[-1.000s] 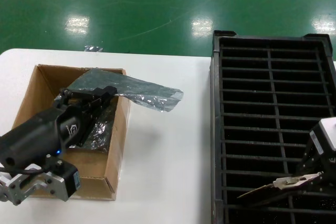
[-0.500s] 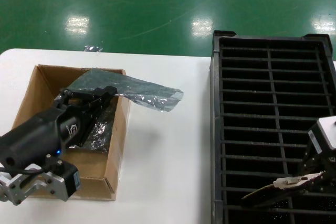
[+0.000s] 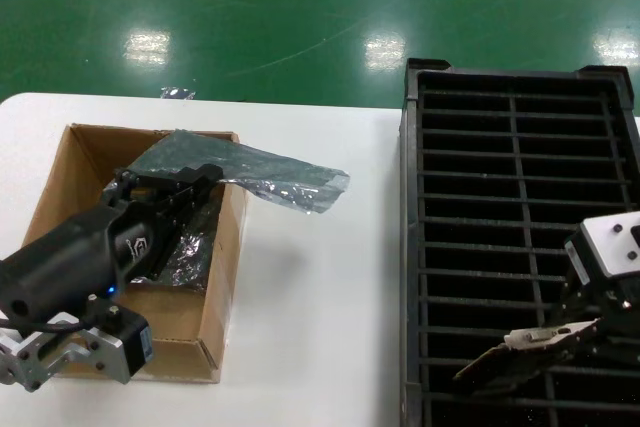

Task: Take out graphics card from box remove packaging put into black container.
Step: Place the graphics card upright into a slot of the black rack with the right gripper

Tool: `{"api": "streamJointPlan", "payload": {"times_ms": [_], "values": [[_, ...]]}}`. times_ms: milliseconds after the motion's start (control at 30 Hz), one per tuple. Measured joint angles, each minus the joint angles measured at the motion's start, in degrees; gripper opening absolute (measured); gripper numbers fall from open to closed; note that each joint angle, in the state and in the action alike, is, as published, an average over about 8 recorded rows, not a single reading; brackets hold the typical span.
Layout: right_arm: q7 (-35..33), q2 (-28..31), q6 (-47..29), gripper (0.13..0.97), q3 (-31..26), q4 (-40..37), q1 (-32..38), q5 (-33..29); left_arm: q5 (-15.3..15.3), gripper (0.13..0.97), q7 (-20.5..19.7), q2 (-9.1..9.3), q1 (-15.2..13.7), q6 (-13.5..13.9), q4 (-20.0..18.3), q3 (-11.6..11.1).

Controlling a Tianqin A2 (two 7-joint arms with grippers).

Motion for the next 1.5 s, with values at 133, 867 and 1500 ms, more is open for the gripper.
{"api": "streamJointPlan", "payload": {"times_ms": [133, 867, 1500], "values": [[0.1, -0.5, 0.0, 0.187, 0.5, -0.7, -0.1, -0.6, 0.0, 0.138, 0.0, 0.0, 0.0, 0.0, 0.0, 0.0], [1.2, -2.2, 0.0, 0.187, 1.2, -1.3, -1.6, -2.1, 0.0, 0.138, 0.0, 0.0, 0.0, 0.0, 0.0, 0.0], [6.2, -2.7, 0.0, 0.187, 3.9, -2.2, -2.9, -1.1, 0.0, 0.138, 0.0, 0.0, 0.0, 0.0, 0.0, 0.0]]}}
